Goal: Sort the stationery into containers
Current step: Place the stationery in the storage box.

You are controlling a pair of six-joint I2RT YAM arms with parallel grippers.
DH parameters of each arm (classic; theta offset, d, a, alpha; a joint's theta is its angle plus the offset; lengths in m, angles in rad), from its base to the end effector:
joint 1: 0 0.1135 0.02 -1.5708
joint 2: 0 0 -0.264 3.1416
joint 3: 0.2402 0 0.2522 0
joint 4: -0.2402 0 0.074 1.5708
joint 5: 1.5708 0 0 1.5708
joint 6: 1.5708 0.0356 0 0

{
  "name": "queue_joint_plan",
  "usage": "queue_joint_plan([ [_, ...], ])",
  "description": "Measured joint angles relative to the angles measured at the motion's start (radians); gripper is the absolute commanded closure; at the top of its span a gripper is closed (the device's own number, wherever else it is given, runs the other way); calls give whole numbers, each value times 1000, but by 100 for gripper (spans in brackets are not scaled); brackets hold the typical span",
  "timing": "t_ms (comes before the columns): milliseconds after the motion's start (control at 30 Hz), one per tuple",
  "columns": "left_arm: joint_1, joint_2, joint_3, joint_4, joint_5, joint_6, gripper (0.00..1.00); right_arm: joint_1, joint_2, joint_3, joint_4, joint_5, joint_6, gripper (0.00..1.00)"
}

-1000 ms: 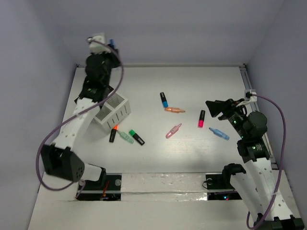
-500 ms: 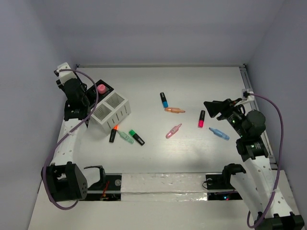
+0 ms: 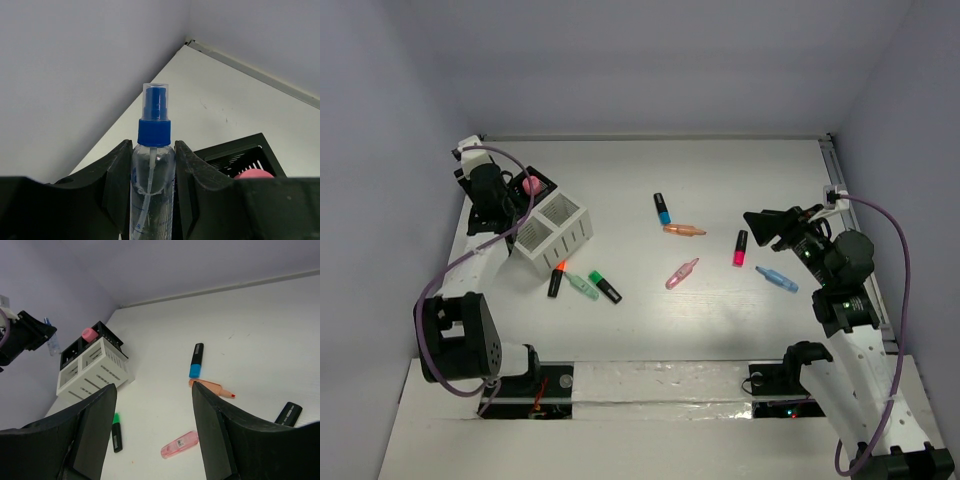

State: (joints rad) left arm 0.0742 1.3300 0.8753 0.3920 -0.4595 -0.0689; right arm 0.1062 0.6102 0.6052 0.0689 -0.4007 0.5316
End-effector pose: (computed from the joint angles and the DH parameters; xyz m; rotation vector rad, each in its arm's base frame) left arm 0.3071 0.0387 0.3096 -0.4655 1.5729 0.3787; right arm 0.1531 0.0303 0.3304 -0.0008 1.5672 0.8073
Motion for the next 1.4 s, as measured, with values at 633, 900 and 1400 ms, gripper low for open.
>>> queue_joint_plan([
  [633,0,137,-10,113,3,6,84,0,-21,0,0,-4,-1,32],
  [900,0,137,-12,136,2,9,78,0,-21,0,0,-4,-1,32],
  [1400,0,135,-39,136,-8,-3,60,0,-19,0,-1,-4,-1,32],
])
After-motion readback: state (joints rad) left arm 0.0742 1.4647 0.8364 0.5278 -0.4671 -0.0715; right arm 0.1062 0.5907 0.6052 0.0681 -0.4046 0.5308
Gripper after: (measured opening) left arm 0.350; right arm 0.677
